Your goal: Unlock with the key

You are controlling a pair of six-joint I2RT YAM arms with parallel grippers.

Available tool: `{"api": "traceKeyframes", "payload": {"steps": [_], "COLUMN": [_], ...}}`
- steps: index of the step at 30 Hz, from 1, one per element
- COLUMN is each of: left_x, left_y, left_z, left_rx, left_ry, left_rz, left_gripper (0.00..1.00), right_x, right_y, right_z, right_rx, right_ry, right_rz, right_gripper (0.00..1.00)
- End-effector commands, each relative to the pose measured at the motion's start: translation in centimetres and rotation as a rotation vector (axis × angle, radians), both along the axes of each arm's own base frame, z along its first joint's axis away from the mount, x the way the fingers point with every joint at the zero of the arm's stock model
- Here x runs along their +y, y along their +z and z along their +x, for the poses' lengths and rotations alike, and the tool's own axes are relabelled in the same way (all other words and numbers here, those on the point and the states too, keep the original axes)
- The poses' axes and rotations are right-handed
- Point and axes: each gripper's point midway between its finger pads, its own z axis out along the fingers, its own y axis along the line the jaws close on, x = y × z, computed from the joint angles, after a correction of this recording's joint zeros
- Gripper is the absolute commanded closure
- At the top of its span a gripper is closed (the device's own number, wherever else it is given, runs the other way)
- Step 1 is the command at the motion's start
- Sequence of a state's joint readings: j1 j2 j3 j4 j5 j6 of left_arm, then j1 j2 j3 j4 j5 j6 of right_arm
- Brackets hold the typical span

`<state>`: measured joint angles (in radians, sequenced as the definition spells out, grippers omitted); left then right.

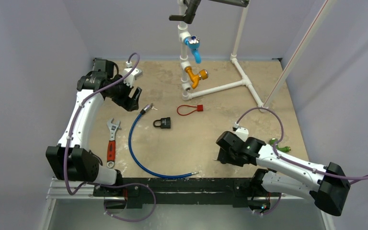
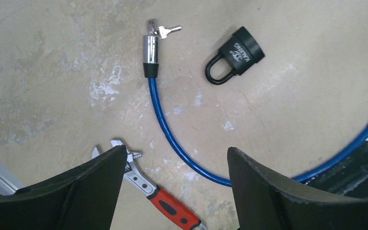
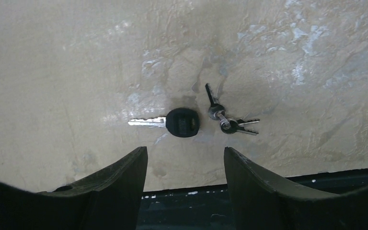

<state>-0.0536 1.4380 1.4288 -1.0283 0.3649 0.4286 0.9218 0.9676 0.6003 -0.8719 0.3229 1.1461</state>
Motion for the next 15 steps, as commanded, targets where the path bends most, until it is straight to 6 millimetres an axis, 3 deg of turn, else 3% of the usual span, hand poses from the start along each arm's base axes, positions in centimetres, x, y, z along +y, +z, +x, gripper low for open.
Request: {"api": "traceKeyframes", "payload": {"steps": [1,10,15], "left_x": [-1.4,-2.2,-2.2], "left_y": [2.3,3.4,3.2], "left_z": [-3.1,-4.1,-4.0], "left_rx": [0.052,0.038,0.023], "left_ry": [-0.052,-0.068,-0.065], "left_rz": [-0.083,-0.135,-0.133], "left_gripper": [0.23,0.23,0.23], "right_x": [-1.9,-2.8,-2.4], "right_y": [-1.0,-2.0,-3.6], "right_z": [0.4,1.1,1.4], "right_rx": [-0.033,-0.036,-0.035], "right_ry": [-0.127,-0.224,-0.253], "right_rz": [-0.047,-0.115,-0.091], "right_gripper": [0.42,0.40,0.57]}}
